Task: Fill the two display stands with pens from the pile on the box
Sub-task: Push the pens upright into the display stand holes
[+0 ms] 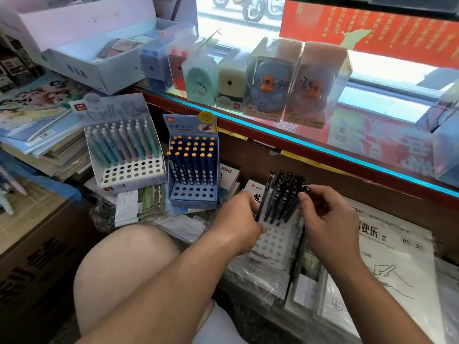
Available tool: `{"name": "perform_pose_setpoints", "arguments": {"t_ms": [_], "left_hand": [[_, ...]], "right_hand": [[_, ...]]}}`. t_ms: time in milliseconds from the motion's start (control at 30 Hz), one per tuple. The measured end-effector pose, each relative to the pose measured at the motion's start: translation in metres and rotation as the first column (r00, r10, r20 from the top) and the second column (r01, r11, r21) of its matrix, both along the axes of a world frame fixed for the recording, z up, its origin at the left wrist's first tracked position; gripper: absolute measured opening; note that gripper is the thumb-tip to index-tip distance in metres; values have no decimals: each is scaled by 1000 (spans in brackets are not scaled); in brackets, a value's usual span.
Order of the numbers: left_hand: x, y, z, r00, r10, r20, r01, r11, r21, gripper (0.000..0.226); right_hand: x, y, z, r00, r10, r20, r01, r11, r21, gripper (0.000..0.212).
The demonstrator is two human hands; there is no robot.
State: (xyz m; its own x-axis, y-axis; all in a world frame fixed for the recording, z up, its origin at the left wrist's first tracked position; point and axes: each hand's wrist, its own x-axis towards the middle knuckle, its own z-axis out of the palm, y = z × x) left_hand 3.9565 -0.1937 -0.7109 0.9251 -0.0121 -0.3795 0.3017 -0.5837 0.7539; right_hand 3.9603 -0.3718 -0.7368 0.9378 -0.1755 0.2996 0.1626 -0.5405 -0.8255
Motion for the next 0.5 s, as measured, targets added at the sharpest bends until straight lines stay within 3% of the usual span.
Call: {"name": "perform_pose_setpoints", "arguments": {"t_ms": [200,400,500], "left_hand": [[1,0,-2,999,-14,33,14,1000,-5,22],[1,1,-5,997,-23,77,26,999,-30,18],[0,0,-4,995,-32,100,37,998,-49,17]], "right_hand": [[-2,4,1,999,41,16,-39,994,-99,22],[-3,4,-10,992,105,74,-69,922,-381,10],[-1,4,-7,996,85,29,-71,944,-321,11]]}}
